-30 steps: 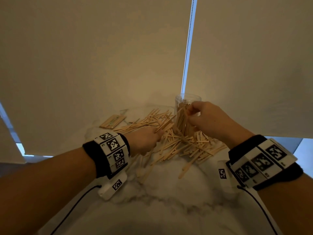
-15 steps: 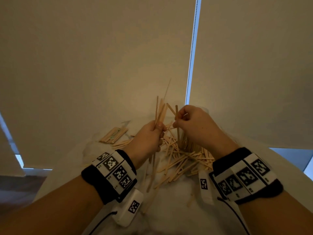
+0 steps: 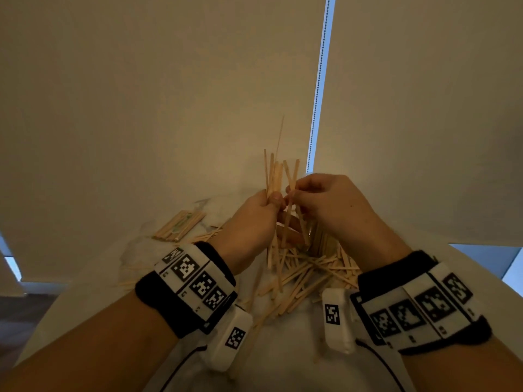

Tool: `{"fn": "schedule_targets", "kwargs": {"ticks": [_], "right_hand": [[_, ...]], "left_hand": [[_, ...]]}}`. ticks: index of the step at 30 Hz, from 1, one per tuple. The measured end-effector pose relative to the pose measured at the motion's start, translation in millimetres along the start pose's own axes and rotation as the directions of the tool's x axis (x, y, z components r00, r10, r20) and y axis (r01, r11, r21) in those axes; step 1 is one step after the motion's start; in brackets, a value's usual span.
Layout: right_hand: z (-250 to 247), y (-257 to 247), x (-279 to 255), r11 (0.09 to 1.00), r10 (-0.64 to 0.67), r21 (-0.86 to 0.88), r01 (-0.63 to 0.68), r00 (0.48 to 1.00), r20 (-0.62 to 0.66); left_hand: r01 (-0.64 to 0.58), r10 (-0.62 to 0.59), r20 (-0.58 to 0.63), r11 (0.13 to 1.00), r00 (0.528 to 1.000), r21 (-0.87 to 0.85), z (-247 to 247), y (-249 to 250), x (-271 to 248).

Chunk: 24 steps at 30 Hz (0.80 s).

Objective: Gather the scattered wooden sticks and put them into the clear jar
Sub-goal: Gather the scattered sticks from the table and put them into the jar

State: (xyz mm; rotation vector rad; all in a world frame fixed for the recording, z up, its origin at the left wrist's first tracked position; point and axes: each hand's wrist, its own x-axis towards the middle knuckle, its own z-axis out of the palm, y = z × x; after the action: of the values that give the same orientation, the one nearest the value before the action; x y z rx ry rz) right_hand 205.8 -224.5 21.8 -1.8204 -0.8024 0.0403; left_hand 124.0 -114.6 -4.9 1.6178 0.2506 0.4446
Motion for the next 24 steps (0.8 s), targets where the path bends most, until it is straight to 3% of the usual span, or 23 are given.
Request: {"fn": "schedule_targets", "kwargs": {"ticks": [4, 10, 13, 15, 19, 24], "right_hand": [[3, 2, -1, 0.998, -0.006, 0.064, 0.008, 1.0, -0.018], [1, 4, -1, 0.98, 0.043, 0.193, -0.049, 0.998, 0.035], [2, -2, 3, 0.896, 0.096, 0.428, -0.122, 0.992, 0.082], [-2, -3, 5, 0.848, 0.099, 0.52, -0.102, 0.995, 0.034], [-17, -1, 2, 0.93, -0.037, 0.365, 0.053, 0.998, -0.05], [-27, 0, 4, 0.95, -0.079, 0.304, 0.076, 0.997, -0.003]], "left_hand": [[-0.018, 0.016, 0.039, 0.998, 0.999, 0.054, 0, 9, 7], [0.156, -0.108, 0.169, 0.939, 0.98, -0.305, 5, -2, 5], [0.197, -0.136, 0.213, 0.934, 0.967, -0.299, 10, -4, 1], [0.209, -0.143, 0.264, 0.948, 0.954, -0.239, 12, -5, -4], [0.253, -0.175, 0.35, 0.948, 0.92, -0.191, 18, -5, -10], [0.265, -0.164, 0.39, 0.938, 0.906, -0.223, 21, -6, -8]]}}
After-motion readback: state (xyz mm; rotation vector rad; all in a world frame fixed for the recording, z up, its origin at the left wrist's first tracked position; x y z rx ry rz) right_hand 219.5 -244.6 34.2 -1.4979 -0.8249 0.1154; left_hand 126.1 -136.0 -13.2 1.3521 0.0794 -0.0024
